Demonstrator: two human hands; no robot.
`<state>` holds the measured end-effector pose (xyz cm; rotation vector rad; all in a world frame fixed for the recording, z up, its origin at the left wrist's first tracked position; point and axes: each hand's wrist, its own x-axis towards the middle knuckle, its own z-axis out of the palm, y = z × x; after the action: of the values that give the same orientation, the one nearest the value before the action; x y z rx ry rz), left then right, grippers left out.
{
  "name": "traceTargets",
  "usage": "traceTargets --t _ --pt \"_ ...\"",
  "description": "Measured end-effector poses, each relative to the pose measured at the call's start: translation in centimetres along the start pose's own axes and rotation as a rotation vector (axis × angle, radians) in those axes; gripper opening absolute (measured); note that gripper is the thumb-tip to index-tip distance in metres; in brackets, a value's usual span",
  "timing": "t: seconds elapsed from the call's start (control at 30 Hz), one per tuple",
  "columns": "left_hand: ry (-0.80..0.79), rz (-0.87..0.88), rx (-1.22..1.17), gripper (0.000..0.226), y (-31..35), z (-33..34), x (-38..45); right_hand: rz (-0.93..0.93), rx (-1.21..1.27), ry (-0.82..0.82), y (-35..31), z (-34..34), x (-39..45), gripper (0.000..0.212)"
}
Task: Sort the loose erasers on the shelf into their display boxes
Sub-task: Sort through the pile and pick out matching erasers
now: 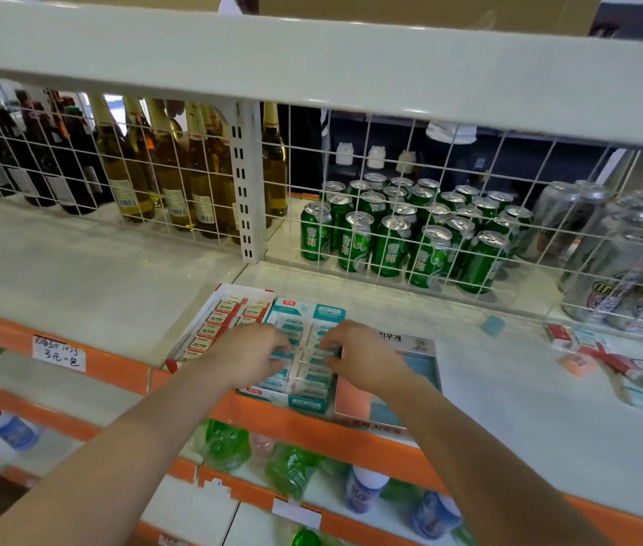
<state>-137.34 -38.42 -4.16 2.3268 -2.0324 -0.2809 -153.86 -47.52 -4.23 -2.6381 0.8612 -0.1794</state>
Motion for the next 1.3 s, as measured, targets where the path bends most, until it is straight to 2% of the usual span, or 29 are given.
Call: traceTargets --t 0.2,0.3,0.5,0.63,0.8,1.0,1.1,1.3 --pt "0.127 -0.028 -0.226 0.026 4.2 -1.0 1.7 0.254 0.177 0.122 5.0 -3.3 -3.4 0.029" --pt "0.164 0.024 -0.312 0.023 7.7 -1.0 3.3 0.393 0.231 0.175 8.2 -4.3 -6.1 0.025" --pt "0.074 0.140 -0.413 0.018 14.9 0.5 6.1 0.519 0.179 0.228 13.1 -5.7 -12.1 0.026" --pt "-0.008 0.217 -0.393 0.018 19.5 1.8 7.7 0.595 0.165 0.221 15.6 -6.0 -15.7 0.025" --pt "-0.049 0.326 -0.366 0.018 24.3 3.3 9.0 0.666 0.156 0.223 18.3 -6.4 -19.2 0.027" --pt "-0.072 0.373 -0.365 0.017 27.7 4.7 10.5 0.726 0.152 0.250 20.9 -7.3 -21.3 0.027" --pt "-0.069 0.355 -0.386 0.023 28.9 5.2 11.6 0.754 0.129 0.294 22.5 -7.8 -21.8 0.028" --pt "0.005 0.334 -0.347 0.054 30.6 5.8 14.3 0.836 0.114 0.431 25.7 -9.7 -21.0 0.041"
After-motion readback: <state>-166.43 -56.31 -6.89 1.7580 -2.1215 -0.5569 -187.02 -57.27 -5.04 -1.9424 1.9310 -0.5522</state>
